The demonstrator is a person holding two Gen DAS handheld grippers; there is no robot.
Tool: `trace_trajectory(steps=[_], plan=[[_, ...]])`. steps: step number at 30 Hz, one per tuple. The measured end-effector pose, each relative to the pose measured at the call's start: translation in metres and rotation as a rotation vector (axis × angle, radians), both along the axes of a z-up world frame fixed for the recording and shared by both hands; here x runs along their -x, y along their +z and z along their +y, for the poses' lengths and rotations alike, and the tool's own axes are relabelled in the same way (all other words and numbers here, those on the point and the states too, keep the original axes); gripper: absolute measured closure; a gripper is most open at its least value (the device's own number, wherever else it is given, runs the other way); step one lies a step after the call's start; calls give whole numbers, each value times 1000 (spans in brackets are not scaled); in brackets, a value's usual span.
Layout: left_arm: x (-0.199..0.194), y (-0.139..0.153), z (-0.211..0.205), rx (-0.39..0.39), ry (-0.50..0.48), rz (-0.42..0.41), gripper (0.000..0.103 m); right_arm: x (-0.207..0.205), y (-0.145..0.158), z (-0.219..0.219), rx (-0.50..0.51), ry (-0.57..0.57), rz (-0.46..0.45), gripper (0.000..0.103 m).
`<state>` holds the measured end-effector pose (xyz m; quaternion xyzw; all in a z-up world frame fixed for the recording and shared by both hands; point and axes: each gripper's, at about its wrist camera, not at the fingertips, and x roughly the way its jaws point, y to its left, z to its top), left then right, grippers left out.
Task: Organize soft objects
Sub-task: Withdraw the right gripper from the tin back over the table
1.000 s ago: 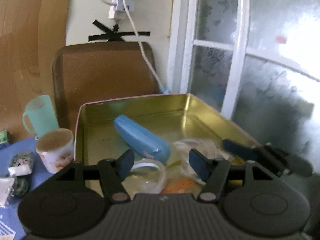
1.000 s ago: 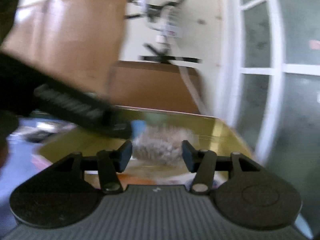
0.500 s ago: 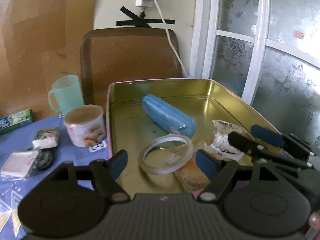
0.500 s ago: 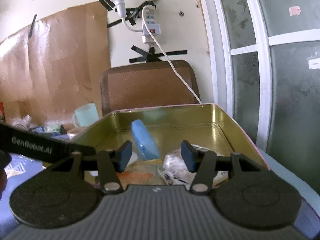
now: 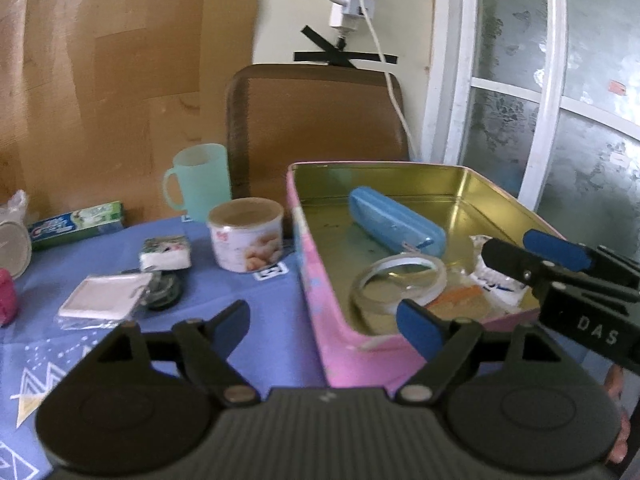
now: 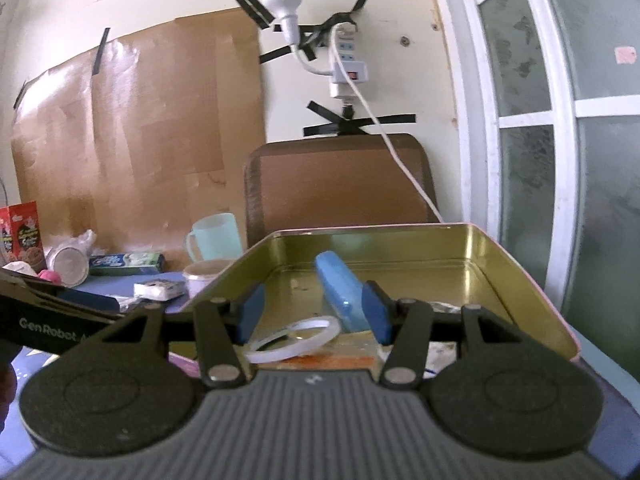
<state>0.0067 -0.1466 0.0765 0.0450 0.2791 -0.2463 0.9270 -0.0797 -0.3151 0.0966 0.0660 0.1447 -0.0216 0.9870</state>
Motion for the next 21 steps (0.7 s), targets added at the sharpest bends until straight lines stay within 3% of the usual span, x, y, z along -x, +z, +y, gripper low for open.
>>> trace_trajectory(steps=[14, 21], plan=[[-11, -22, 65, 1, 158, 15, 18, -8, 6, 49, 15, 124, 11, 46], [-17, -38, 97, -41, 250, 10, 17, -12, 6, 76, 30, 198, 16, 46]])
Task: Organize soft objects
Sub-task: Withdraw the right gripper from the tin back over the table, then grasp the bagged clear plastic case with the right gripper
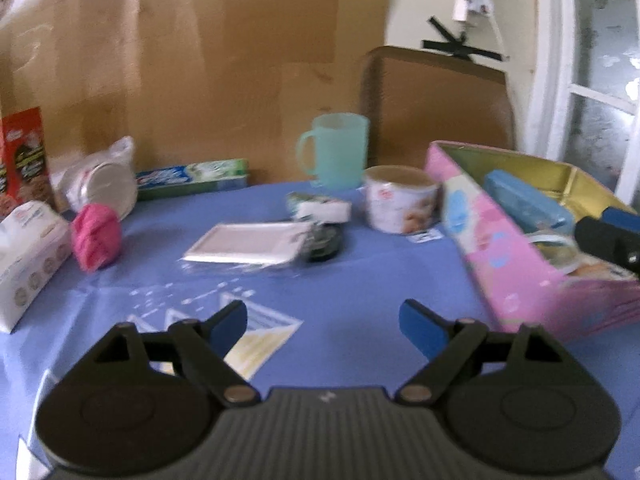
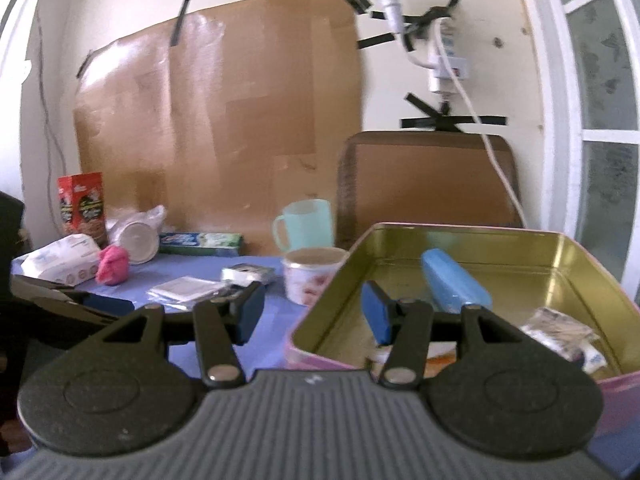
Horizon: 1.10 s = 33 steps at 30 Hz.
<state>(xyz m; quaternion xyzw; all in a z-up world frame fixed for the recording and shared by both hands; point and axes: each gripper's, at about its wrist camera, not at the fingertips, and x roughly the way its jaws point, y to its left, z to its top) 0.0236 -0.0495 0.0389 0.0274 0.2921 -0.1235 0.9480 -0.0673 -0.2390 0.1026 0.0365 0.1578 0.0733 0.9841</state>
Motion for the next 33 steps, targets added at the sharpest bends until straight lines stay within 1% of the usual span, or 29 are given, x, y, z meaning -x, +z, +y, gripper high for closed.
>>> trace_trajectory(steps=[5, 9, 17, 20, 24, 27, 30, 31, 33], plan=[[-5, -11, 20, 2, 46, 22, 17, -1, 0, 15, -1, 52, 3, 46], [-7, -16, 30, -8, 75, 22, 16, -3, -2, 26, 10, 88, 9, 46], [-14, -22, 47, -12, 132, 19, 16, -9, -12, 43, 28, 144, 49, 46], [-17, -23, 53, -2, 147, 23, 16, -11, -17, 49, 36, 159, 65, 46], [-19, -22, 60, -48, 179, -5, 16, -19, -21, 58, 47, 193, 79, 46], [-22, -23, 77, -80, 244, -27, 16, -31, -22, 68, 46, 230, 88, 46], [-25, -23, 101, -58, 317, -32, 16, -46, -21, 82, 38, 274, 94, 46], [-26, -24, 110, -35, 337, -27, 16, -49, -21, 86, 38, 287, 94, 46], [-29, -25, 130, 87, 356, -2, 16, -59, -21, 98, 39, 317, 101, 46]])
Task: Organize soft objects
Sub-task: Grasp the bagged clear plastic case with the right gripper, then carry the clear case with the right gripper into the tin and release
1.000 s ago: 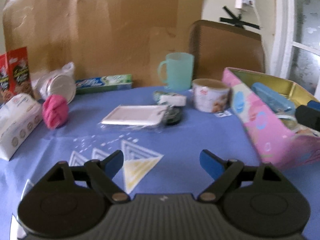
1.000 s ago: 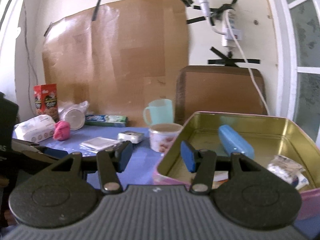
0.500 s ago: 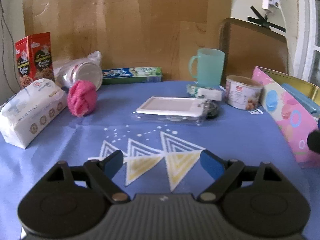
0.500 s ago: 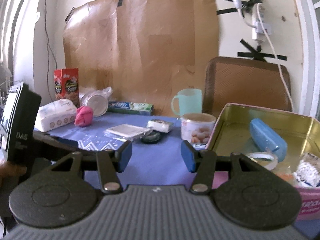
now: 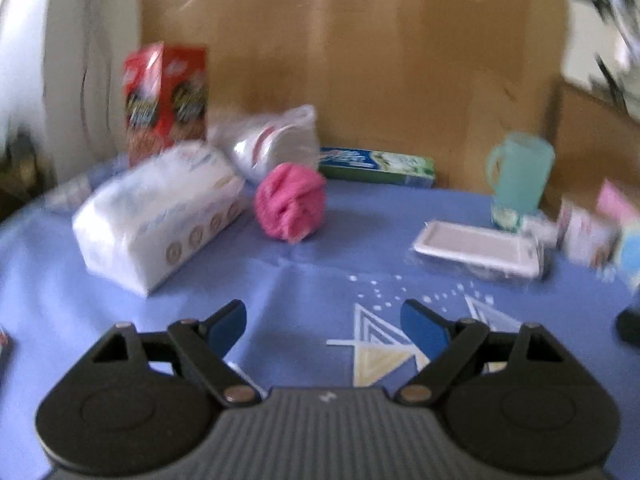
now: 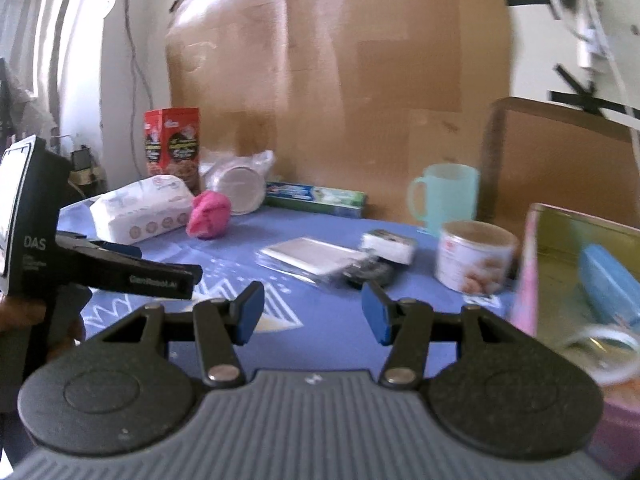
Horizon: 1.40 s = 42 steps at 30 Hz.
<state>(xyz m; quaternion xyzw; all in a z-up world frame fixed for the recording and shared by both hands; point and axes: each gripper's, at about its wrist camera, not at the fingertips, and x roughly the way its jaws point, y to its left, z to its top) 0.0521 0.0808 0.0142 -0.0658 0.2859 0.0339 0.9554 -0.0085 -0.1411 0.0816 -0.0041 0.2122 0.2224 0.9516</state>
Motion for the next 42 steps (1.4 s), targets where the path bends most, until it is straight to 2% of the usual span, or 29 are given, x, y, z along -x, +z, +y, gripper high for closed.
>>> trace_trajectory(steps=[3, 6, 9, 14, 16, 17, 19, 24, 29, 31, 32, 33, 35, 39, 42], plan=[[-3, -2, 20, 116, 24, 2, 16, -20, 0, 15, -7, 23, 26, 46], [-2, -3, 25, 151, 31, -7, 16, -51, -3, 23, -34, -16, 83, 43], [1, -2, 25, 152, 25, -22, 14, -81, -13, 11, -201, -98, 249, 41], [2, -1, 21, 140, 9, -44, 12, -110, -38, -9, -443, -176, 467, 41], [4, 0, 19, 128, 8, -56, 12, -115, -39, -12, -491, -197, 490, 50], [5, 0, 19, 127, 9, -62, 11, -118, -40, -14, -503, -196, 510, 73], [5, 0, 21, 133, 11, -64, 10, -113, -42, -16, -549, -173, 539, 75], [6, 0, 26, 162, 20, -67, 10, -65, -35, -21, -494, -56, 520, 76], [6, -1, 28, 184, -5, -59, 10, -5, -28, -41, -396, 36, 476, 74], [5, -1, 24, 188, -48, -45, 10, 16, -23, -46, -322, 59, 427, 67], [4, -1, 22, 191, -81, -36, 12, 26, -21, -47, -275, 76, 399, 48], [5, -1, 19, 196, -125, -26, 12, 32, -19, -46, -237, 85, 366, 24], [8, 1, 12, 206, -185, -8, 13, 43, -15, -44, -159, 83, 272, 11], [18, 2, -8, 277, -300, 48, 13, 39, -19, -27, 6, 136, 192, 10], [23, 1, -29, 252, -358, 97, 22, 28, -29, -19, 50, 149, 204, 11]])
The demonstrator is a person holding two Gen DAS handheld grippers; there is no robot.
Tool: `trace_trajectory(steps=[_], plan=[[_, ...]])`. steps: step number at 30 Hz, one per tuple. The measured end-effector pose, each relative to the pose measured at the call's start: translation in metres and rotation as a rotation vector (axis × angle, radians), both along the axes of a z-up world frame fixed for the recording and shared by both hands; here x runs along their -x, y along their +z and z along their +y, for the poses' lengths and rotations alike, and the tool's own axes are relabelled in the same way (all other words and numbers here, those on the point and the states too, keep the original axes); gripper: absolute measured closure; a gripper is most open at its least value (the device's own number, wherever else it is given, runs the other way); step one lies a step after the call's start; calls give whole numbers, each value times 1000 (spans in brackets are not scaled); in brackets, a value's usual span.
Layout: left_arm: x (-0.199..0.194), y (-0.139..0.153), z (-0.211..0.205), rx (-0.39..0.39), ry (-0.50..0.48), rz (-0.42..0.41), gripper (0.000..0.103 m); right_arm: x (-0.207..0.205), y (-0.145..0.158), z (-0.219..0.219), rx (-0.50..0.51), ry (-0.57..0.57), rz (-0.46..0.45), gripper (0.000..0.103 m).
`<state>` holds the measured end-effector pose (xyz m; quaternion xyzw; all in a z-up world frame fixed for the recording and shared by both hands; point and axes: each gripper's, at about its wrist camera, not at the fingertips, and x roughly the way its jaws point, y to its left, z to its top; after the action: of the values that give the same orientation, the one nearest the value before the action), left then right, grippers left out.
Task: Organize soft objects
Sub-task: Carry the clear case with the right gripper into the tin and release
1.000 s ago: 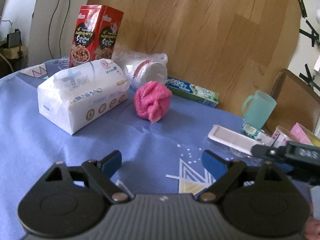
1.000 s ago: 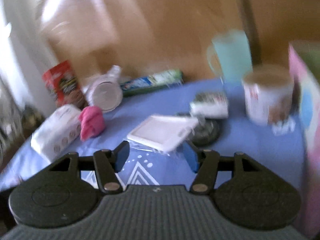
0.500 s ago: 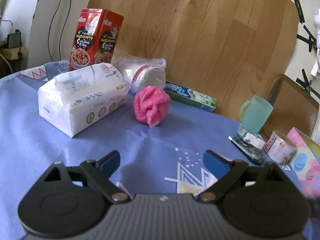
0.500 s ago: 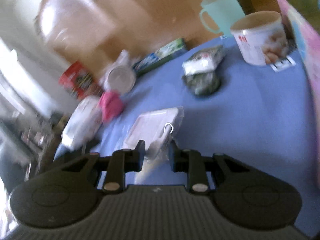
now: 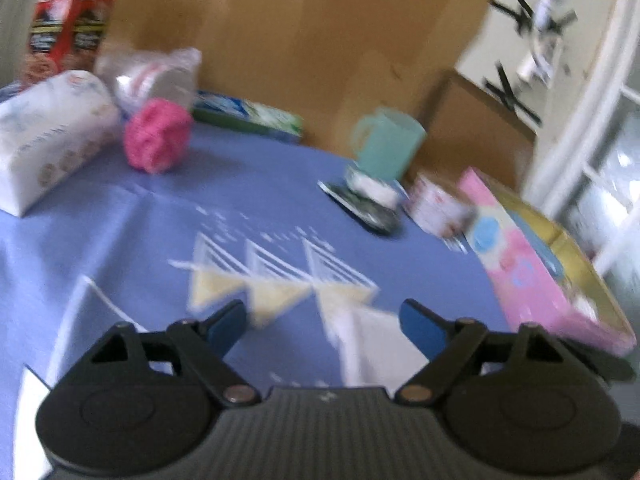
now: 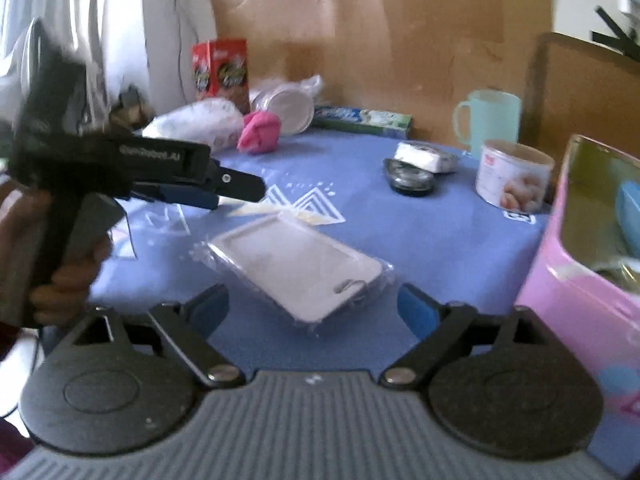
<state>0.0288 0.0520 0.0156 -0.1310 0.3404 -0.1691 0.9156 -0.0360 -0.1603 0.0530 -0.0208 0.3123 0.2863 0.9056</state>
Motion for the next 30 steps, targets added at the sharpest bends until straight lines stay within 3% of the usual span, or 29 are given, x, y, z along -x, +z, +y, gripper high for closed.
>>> trace_trajectory(steps=[1, 4, 5, 8, 11, 18, 24, 27, 28, 30], plan=[[3, 0, -5, -19, -12, 1, 25, -5, -3, 1, -6, 5, 15, 11], [11, -1, -25, -71, -58, -5, 42, -6, -6, 6, -4, 8, -1, 31], [14, 1, -28, -72, -59, -1, 40, -5, -5, 7, -2, 15, -8, 43], [15, 9, -32, -33, -60, 8, 46, 3, -3, 5, 9, -23, -52, 44], [17, 30, -41, -2, -89, -47, 46, 14, 13, -12, -24, -76, -124, 46], [10, 76, -116, -19, -227, -188, 45, 35, 44, -67, -11, -256, -318, 46], [-5, 77, -198, -69, -362, -210, 45, 32, 38, -122, -1, -425, -309, 45], [-18, 73, -235, -131, -385, -217, 36, 24, 31, -146, 23, -509, -293, 45], [-23, 71, -248, -180, -376, -224, 25, 19, 28, -151, 54, -549, -309, 45], [-32, 66, -269, -286, -329, -224, 23, 10, 24, -159, 138, -644, -339, 45]])
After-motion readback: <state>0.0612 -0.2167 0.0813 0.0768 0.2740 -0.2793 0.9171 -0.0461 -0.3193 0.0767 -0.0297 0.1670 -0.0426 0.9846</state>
